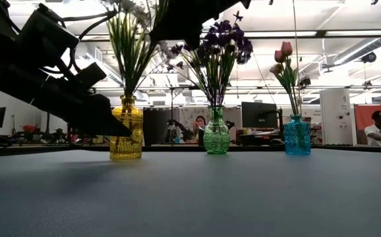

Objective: Sort flowers into vase by color
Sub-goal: Put the white flowers into the yellow vase

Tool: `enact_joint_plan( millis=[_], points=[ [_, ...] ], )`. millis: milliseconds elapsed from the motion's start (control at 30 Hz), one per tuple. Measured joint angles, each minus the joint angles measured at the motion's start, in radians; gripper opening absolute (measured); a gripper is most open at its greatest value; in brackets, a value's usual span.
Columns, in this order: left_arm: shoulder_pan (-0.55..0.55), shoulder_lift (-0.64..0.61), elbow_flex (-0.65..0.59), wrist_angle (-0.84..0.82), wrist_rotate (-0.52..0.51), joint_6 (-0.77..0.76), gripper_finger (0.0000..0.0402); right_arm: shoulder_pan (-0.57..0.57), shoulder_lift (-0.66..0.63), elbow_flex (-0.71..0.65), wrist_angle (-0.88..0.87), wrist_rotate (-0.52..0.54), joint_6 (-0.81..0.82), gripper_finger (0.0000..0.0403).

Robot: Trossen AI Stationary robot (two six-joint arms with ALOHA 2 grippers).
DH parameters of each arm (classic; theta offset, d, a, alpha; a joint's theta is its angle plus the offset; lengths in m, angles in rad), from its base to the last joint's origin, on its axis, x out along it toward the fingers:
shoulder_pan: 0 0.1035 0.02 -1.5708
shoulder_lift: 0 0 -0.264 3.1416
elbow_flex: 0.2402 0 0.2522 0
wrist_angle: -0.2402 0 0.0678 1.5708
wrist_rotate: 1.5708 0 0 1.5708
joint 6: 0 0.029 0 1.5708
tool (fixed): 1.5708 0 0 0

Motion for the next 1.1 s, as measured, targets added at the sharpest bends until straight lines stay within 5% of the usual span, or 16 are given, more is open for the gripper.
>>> enact_joint_plan(
  millis=[1100],
  points=[
    [0.024, 0.045, 0.002, 0.053, 0.040, 0.034, 0.0347, -0.009, 0.150, -0.001, 0.136, 0.062, -0.142, 0.0020]
  ],
)
